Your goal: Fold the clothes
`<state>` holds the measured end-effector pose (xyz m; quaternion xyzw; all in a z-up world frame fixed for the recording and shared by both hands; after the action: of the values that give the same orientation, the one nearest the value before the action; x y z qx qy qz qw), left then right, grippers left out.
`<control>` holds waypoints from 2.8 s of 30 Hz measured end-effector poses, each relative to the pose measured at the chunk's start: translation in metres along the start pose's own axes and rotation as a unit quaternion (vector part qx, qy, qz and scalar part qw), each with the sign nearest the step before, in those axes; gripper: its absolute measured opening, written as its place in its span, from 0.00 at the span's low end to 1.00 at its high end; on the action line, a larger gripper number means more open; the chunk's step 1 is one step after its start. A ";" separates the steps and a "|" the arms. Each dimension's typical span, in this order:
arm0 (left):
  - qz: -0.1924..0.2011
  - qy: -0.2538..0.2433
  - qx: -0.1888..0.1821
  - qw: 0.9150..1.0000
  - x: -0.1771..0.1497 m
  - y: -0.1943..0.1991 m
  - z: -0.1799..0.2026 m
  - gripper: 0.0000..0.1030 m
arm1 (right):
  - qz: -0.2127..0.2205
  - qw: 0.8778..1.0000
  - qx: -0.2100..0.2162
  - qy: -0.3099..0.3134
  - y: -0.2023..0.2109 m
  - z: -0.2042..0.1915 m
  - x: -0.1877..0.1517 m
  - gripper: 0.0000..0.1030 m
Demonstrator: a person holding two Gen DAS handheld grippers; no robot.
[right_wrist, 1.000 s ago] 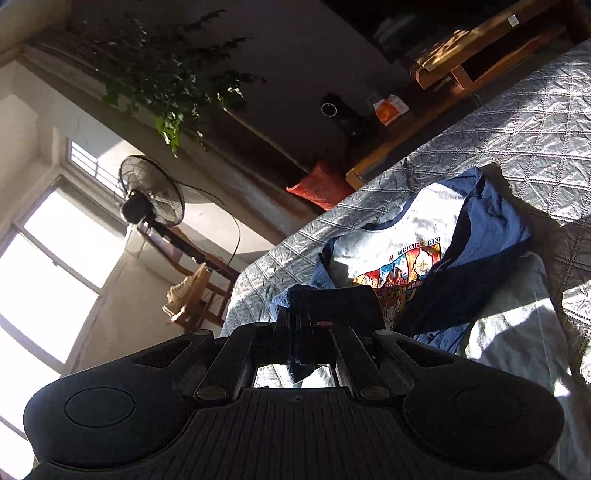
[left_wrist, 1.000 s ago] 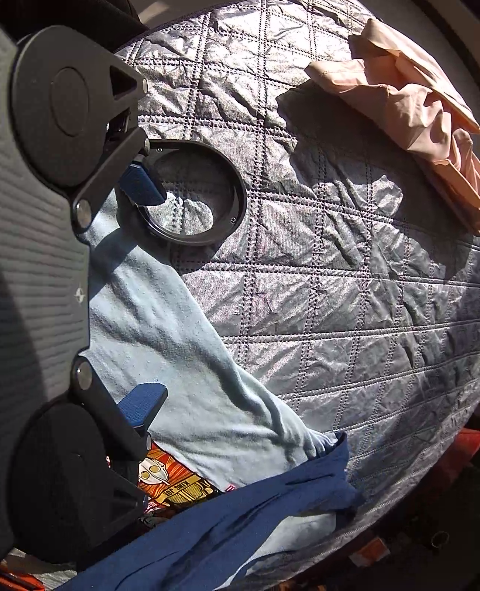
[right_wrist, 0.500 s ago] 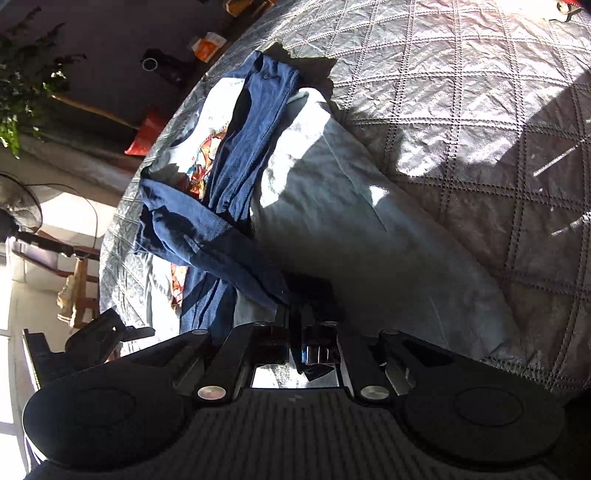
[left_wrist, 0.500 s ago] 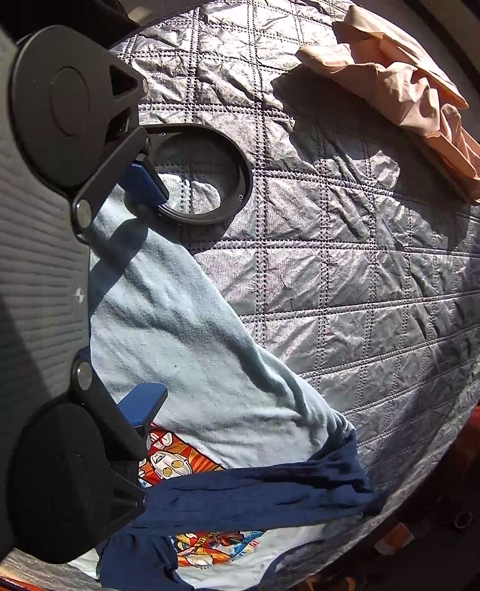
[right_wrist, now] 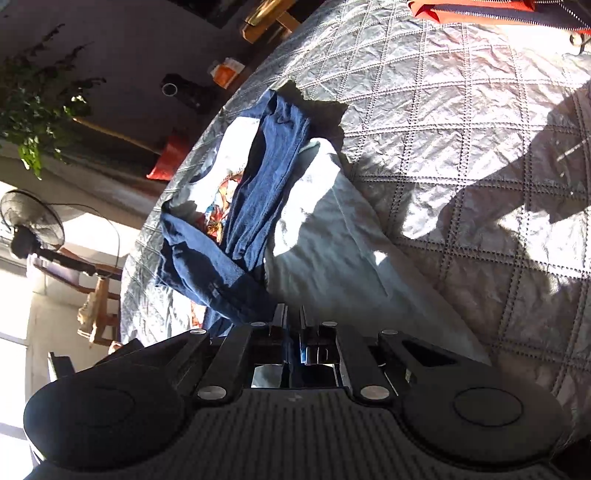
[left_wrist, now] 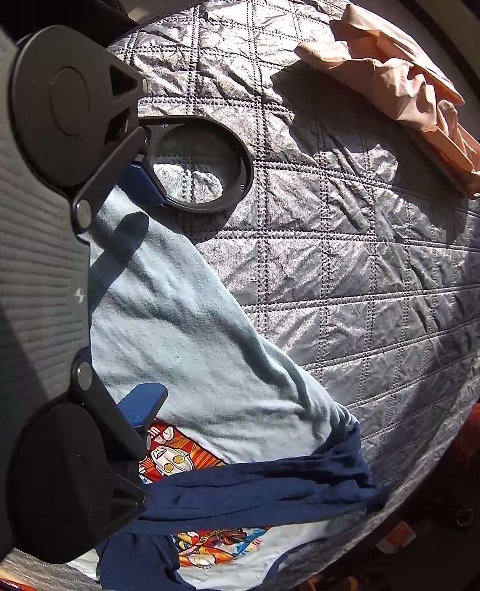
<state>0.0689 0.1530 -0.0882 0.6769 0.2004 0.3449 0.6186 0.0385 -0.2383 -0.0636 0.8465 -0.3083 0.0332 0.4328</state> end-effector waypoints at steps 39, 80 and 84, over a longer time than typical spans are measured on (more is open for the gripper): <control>-0.003 -0.035 0.000 0.999 -0.020 -0.008 0.027 0.99 | 0.056 0.953 -0.138 0.265 0.017 -0.010 0.012 0.22; -0.014 -0.056 -0.012 0.998 -0.038 -0.023 0.037 0.99 | -0.162 0.934 0.013 0.319 -0.033 -0.055 -0.057 0.40; -0.012 -0.062 -0.010 0.998 -0.040 -0.024 0.040 0.99 | -0.154 0.931 0.010 0.330 -0.030 -0.057 -0.062 0.02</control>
<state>0.0741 0.1007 -0.1204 0.6886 0.1664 0.2966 0.6404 0.0175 -0.1520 -0.0695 0.8293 -0.0139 0.2464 0.5013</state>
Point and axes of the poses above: each gripper's, at about its wrist camera, not at the fingertips, and y roughly against the way its jaws point, z to its right, x to its top, the point moved 9 cm from there along -y, roughly the way its jaws point, and after that the axes turned 6 degrees about x, right-handed, at the moved point
